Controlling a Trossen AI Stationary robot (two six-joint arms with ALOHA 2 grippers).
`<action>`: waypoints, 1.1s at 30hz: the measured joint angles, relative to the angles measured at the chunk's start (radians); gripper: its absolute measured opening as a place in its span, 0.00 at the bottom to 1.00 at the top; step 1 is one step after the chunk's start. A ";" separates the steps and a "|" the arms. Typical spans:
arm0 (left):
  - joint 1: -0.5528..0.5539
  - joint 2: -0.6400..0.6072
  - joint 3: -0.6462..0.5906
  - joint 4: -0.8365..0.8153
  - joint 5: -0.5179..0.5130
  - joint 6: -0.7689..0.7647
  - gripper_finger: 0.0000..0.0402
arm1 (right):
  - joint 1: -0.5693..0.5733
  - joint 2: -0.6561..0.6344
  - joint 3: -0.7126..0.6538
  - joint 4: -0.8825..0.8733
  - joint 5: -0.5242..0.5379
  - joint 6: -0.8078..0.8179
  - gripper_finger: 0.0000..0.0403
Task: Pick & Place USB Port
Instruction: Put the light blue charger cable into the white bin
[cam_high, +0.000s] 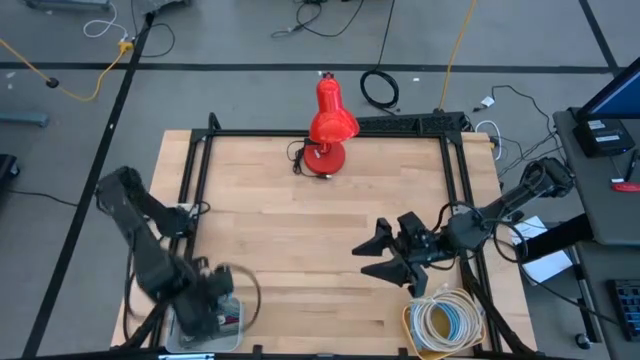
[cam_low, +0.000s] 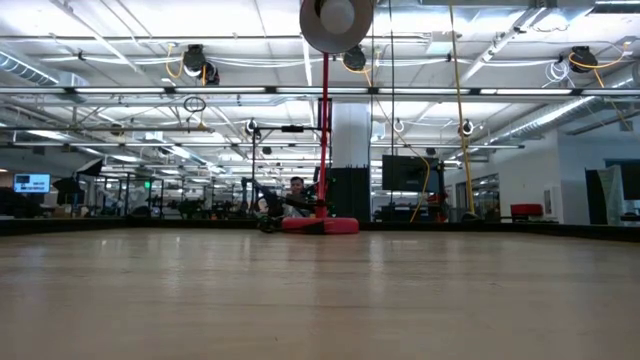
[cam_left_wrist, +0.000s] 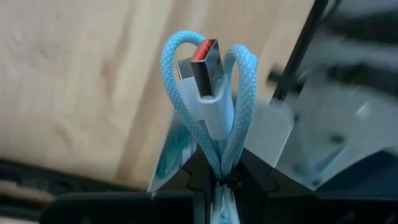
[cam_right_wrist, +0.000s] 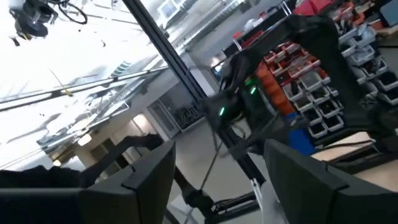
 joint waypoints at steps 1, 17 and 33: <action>-0.026 0.029 0.000 -0.004 0.016 -0.002 0.10 | 0.001 -0.004 0.000 -0.011 0.006 0.000 0.59; -0.212 0.426 0.000 0.100 0.241 0.156 0.09 | -0.002 -0.013 0.000 -0.044 0.056 0.000 0.56; -0.235 0.410 -0.163 0.326 0.247 -0.159 0.33 | -0.002 -0.013 0.000 -0.060 0.061 0.025 0.56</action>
